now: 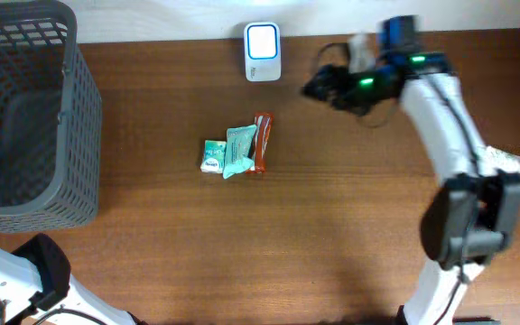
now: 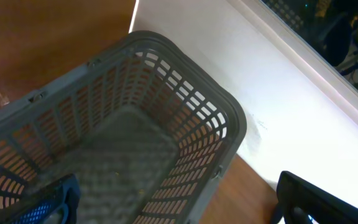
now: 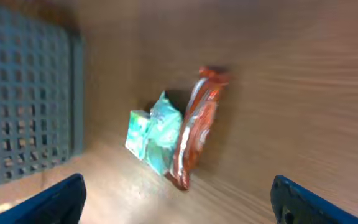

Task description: Scan the item barcode

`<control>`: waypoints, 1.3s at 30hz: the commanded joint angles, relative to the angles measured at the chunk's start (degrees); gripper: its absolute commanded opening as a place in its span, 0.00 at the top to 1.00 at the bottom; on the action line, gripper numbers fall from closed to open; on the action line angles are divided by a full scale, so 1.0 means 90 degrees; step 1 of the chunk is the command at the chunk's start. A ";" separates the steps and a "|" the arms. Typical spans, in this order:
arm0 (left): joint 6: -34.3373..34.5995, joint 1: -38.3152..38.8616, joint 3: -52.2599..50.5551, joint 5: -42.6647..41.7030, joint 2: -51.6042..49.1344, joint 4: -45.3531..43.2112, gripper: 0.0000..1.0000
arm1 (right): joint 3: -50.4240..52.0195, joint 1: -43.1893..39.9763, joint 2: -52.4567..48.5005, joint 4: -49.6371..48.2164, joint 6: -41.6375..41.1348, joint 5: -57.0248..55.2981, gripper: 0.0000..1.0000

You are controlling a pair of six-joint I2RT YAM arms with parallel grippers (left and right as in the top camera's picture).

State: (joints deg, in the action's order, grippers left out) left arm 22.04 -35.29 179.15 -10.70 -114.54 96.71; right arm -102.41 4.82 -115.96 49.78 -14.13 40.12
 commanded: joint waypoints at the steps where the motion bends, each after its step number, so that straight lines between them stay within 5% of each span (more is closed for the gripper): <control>1: -0.0058 -0.0017 0.0017 -0.0024 0.0044 0.0000 0.01 | 0.0095 0.0916 -0.0964 -0.0447 -0.0568 -0.0104 0.13; 7: -0.0058 -0.0017 0.0017 -0.0024 0.0044 0.0000 0.01 | 0.0095 0.1518 -0.1690 -0.0542 -0.0821 -0.0126 0.20; 15: -0.0058 -0.0017 0.0017 -0.0024 0.0044 0.0000 0.01 | 0.0107 0.1392 -0.1851 -0.0585 -0.0818 -0.0559 0.46; 20: -0.0058 -0.0017 0.0017 -0.0024 0.0046 0.0000 0.01 | 0.0107 0.1685 -0.2334 -0.0828 -0.0801 -0.0534 0.50; 24: -0.0058 -0.0017 0.0017 -0.0024 0.0044 0.0000 0.01 | 0.0102 0.1802 -0.2373 -0.1127 -0.0821 -0.0459 0.79; 25: -0.0056 -0.0017 0.0017 -0.0024 0.0046 0.0000 0.01 | 0.0095 0.1775 -0.2373 -0.1132 -0.0818 -0.0440 0.96; 27: -0.0058 -0.0017 0.0017 -0.0024 0.0046 0.0000 0.01 | -0.0002 0.1666 -0.2358 -0.1061 -0.0818 -0.0478 0.96; 32: -0.0058 -0.0017 0.0017 -0.0024 0.0046 0.0000 0.01 | -0.1438 0.1409 -0.2052 0.1124 -0.0600 -0.3235 0.96; 35: -0.0058 -0.0017 0.0017 -0.0024 0.0046 0.0000 0.01 | -0.2572 0.1600 -0.2035 0.2892 -0.1003 -0.6975 0.96; 37: -0.0058 -0.0017 0.0017 -0.0024 0.0046 0.0000 0.01 | -0.2499 0.1719 -0.2084 0.3606 -0.1532 -0.8573 0.96; 39: -0.0058 -0.0017 0.0017 -0.0024 0.0044 -0.0002 0.01 | -0.2152 0.1732 -0.2174 0.3810 -0.1851 -0.8876 0.96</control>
State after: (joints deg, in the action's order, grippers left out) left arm 22.04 -35.27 179.15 -10.70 -114.54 96.71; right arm -124.75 19.42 -135.26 82.26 -24.71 -21.54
